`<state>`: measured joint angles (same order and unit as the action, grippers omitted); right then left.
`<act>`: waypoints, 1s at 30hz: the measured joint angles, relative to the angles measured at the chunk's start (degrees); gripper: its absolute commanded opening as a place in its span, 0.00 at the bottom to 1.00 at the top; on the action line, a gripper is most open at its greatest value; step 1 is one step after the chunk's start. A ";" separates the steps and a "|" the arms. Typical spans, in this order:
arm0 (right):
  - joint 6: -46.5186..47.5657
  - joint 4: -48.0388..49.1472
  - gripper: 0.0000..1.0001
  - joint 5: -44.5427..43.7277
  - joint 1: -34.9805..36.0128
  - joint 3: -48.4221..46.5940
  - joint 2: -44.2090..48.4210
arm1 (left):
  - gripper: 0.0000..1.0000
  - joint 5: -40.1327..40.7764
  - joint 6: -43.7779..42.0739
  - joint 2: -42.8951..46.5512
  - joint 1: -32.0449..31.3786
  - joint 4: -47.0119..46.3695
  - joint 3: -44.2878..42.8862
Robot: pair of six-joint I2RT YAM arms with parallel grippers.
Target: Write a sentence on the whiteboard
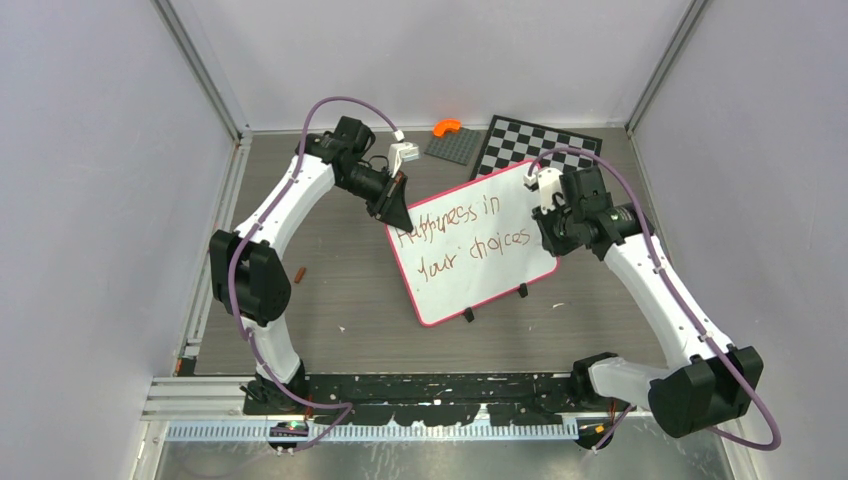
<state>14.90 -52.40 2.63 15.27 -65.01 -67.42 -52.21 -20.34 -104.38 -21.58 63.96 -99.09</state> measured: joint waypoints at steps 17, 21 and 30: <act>-0.31 6.01 0.00 -1.70 0.00 1.49 -4.39 | 0.02 0.28 0.96 0.04 0.00 -0.07 0.00; -0.35 4.09 0.00 -0.42 -0.02 0.39 -3.32 | 0.16 0.35 0.98 0.13 -0.04 -0.28 0.04; -0.39 -2.49 0.00 8.72 -0.02 -10.32 -0.13 | 0.63 7.69 0.46 0.79 -1.77 -2.01 1.86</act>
<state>14.50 -54.89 11.35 15.25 -75.33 -67.55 -44.51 -19.88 -103.59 -23.35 61.95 -97.23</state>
